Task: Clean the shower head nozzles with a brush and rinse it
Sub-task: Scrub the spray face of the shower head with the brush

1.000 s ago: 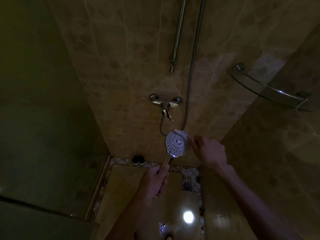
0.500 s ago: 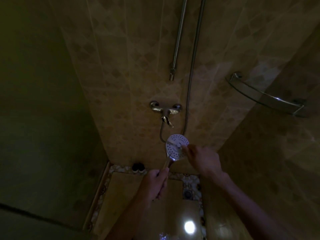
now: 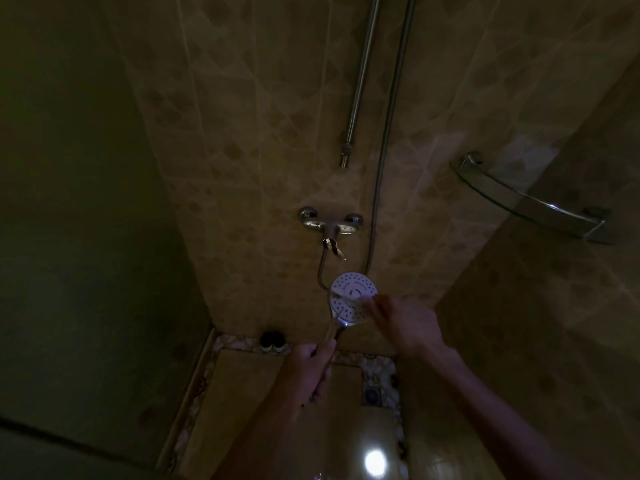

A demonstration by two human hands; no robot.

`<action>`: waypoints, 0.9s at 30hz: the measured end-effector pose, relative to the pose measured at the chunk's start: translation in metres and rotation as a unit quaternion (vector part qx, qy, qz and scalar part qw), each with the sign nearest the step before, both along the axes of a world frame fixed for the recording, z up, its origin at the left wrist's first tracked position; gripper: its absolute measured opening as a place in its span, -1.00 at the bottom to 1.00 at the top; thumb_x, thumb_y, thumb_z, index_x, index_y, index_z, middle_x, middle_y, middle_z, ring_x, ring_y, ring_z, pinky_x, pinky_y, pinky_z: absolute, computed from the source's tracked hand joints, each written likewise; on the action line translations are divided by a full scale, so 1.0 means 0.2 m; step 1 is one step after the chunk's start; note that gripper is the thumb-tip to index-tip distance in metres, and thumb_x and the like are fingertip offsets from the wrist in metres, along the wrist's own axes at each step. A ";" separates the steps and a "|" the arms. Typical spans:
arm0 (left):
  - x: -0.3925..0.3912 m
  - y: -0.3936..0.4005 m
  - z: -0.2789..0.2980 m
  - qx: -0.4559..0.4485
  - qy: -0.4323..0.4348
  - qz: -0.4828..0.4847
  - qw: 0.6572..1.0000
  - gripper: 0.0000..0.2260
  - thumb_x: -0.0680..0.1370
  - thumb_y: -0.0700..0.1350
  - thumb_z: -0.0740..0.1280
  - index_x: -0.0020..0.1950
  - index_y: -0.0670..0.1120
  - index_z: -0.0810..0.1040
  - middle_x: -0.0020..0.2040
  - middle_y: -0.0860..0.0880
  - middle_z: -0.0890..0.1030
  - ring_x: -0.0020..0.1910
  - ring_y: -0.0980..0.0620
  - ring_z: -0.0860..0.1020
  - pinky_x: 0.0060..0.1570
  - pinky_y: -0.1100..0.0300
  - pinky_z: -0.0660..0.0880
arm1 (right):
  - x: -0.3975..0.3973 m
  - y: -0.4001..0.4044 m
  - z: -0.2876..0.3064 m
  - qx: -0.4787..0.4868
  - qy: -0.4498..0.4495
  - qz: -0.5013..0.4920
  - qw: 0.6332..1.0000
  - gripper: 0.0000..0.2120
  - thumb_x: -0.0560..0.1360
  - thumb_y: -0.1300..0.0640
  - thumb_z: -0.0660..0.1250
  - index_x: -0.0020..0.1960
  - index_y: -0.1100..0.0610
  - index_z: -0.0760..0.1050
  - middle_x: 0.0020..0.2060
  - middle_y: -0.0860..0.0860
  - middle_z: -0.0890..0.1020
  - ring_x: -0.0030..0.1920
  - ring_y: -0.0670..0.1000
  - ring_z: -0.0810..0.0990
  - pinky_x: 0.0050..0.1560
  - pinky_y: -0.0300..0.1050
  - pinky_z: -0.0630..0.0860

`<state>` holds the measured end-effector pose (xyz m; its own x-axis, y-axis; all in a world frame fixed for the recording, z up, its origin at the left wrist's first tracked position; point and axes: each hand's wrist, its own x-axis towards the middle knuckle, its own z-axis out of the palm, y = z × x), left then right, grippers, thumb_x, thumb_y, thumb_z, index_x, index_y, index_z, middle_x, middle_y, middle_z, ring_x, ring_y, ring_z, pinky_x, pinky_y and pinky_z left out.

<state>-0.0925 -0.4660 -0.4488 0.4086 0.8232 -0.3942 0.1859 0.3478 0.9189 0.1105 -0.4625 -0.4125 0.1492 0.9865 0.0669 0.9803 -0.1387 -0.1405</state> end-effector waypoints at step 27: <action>0.05 -0.02 0.03 0.001 0.009 -0.021 1.000 -0.62 0.61 0.02 0.21 -0.33 -0.15 0.41 -0.50 -0.09 0.38 -0.58 0.03 0.30 -0.57 0.26 0.22 | 0.16 0.00 0.01 0.025 -0.007 -0.087 0.996 -0.42 0.55 -0.34 -0.13 -0.18 0.01 0.49 -0.37 -0.02 0.58 -0.33 0.00 0.59 -0.35 -0.11 0.51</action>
<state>-0.0826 -0.4709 -0.4432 0.4348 0.8071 -0.3995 0.2168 0.3368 0.9163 0.1421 -0.4626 -0.4109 0.3156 0.9415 0.1183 0.9442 -0.2993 -0.1374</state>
